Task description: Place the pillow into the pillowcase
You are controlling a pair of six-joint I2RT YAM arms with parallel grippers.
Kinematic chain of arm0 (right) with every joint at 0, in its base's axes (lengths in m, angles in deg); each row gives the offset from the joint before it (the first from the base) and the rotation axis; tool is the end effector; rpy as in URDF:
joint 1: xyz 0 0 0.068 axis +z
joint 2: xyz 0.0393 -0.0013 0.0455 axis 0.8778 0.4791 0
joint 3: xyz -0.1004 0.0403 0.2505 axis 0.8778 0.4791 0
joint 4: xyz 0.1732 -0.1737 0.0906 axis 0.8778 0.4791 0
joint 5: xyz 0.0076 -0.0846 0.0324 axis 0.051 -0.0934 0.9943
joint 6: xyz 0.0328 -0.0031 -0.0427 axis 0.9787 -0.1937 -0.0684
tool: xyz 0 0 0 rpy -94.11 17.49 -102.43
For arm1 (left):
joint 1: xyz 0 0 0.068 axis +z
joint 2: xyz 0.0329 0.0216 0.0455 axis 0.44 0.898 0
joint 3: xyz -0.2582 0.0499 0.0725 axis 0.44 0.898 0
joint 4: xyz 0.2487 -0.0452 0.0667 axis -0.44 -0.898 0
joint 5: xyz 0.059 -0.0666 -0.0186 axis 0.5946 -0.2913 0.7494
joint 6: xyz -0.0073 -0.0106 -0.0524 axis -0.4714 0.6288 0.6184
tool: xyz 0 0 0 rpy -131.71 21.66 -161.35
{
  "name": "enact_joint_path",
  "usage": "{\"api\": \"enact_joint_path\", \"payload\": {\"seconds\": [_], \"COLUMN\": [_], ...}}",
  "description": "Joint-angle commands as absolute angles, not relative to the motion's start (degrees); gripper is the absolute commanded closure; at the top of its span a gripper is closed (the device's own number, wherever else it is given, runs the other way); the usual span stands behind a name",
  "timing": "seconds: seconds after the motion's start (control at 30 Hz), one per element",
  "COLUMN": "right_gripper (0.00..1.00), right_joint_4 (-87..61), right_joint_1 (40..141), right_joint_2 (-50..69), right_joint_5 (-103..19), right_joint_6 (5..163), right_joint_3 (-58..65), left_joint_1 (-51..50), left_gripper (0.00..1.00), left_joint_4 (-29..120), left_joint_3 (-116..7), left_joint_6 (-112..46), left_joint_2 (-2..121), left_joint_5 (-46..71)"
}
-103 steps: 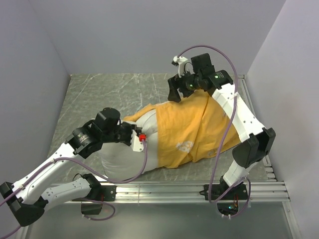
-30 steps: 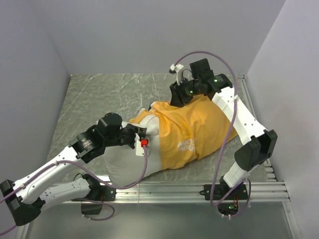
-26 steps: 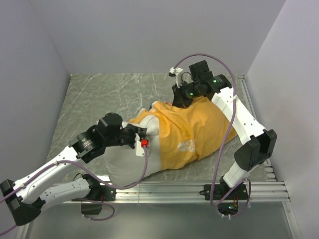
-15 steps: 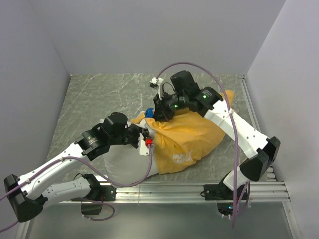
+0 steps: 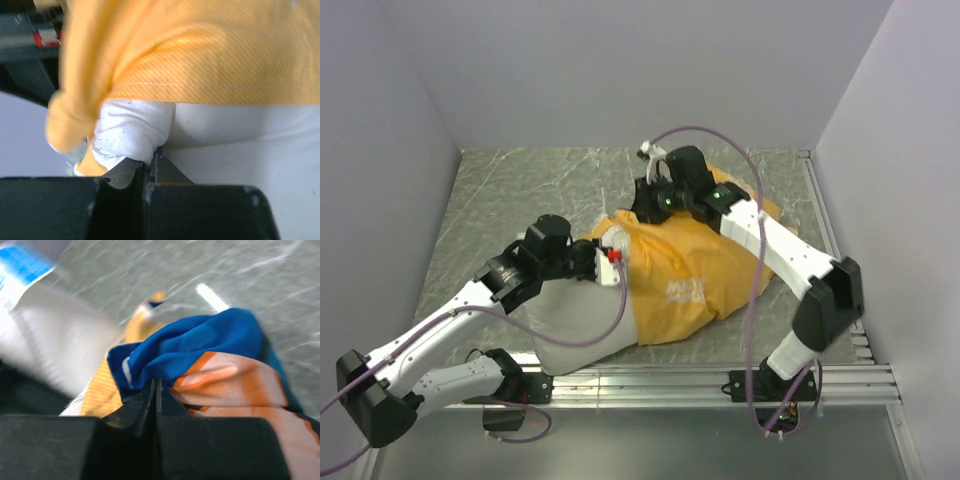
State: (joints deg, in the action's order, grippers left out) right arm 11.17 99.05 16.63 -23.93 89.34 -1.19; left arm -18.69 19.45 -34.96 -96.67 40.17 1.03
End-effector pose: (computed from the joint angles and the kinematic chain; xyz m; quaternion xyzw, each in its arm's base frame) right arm 0.2690 0.2275 0.3448 -0.2941 0.8101 0.3764 0.3400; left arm 0.1453 -0.1612 0.3278 0.6893 0.4898 -0.1141 0.5215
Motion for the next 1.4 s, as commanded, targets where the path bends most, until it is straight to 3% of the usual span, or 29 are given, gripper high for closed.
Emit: {"api": "enact_joint_path", "payload": {"seconds": [0.0, 0.03, 0.07, 0.13, 0.17, 0.27, 0.3, 0.37, 0.4, 0.43, 0.57, 0.6, 0.8, 0.83, 0.93, 1.13, 1.37], "right_gripper": [0.81, 0.71, 0.44, 0.25, 0.22, 0.20, 0.20, 0.20, 0.20, 0.19, 0.19, 0.19, 0.19, 0.19, 0.19, 0.19, 0.19], "right_joint_4": [10.3, 11.6, 12.9, 16.2, 17.7, 23.5, 24.4, 26.0, 26.4, 27.1, 28.2, 28.2, 28.0, 28.1, 28.6, 29.4, 32.0], "right_joint_1": [94.5, 93.3, 91.0, 89.0, 88.3, 86.3, 85.5, 84.8, 84.8, 84.1, 81.9, 81.3, 73.0, 71.5, 66.3, 62.7, 61.9], "right_joint_2": [25.3, 26.4, 27.2, 27.8, 27.7, 24.5, 21.5, 17.9, 14.3, 12.6, 5.5, 3.5, 0.2, 0.2, 0.8, 1.2, -1.7], "right_joint_5": [-23.5, -23.3, -21.8, -19.1, -18.4, -18.4, -18.8, -20.7, -21.7, -22.6, -25.7, -25.9, -25.2, -24.6, -22.9, -24.1, -26.5], "right_joint_6": [88.3, 87.9, 87.2, 86.3, 85.3, 82.3, 81.6, 79.9, 79.4, 78.8, 79.1, 79.3, 80.5, 80.8, 80.2, 78.5, 75.8], "right_joint_3": [-10.8, -13.5, -17.6, -21.2, -24.2, -25.4, -24.2, -18.8, -16.6, -14.4, -1.0, 1.3, 11.3, 11.7, 12.3, 13.2, 12.9], "left_joint_1": [-11.7, -7.2, -5.2, -0.3, 1.1, 6.3, 7.4, 9.2, 9.5, 9.5, 8.0, 6.3, -22.5, -30.4, -35.0, -51.5, -55.1], "left_gripper": [1.00, 1.00, 1.00, 1.00, 0.96, 0.59, 0.41, 0.31, 0.12, 0.01, 0.01, 0.01, 0.01, 0.01, 0.01, 0.01, 0.01], "left_joint_4": [29.9, 31.5, 32.9, 36.7, 37.2, 34.5, 33.7, 30.6, 27.3, 25.3, 11.2, 9.6, 8.1, 7.2, 8.9, 15.4, 11.5], "left_joint_3": [-33.5, -33.4, -32.7, -32.7, -34.0, -39.3, -40.5, -43.4, -44.2, -44.7, -47.8, -46.9, -35.7, -34.1, -31.4, -30.5, -30.7], "left_joint_6": [-85.9, -84.0, -80.5, -76.7, -73.9, -71.7, -71.0, -72.1, -73.1, -74.2, -78.5, -77.4, -58.4, -55.7, -52.6, -53.1, -40.8], "left_joint_2": [44.8, 46.4, 49.8, 53.5, 57.5, 62.3, 62.3, 60.4, 59.3, 57.8, 48.9, 46.7, 35.0, 35.4, 36.3, 40.8, 62.2], "left_joint_5": [-5.3, -6.2, -5.9, -4.0, -1.2, -1.4, -1.2, -1.9, -1.9, -1.4, -4.4, -0.3, 22.9, 30.0, 31.5, 48.4, 57.7]}}
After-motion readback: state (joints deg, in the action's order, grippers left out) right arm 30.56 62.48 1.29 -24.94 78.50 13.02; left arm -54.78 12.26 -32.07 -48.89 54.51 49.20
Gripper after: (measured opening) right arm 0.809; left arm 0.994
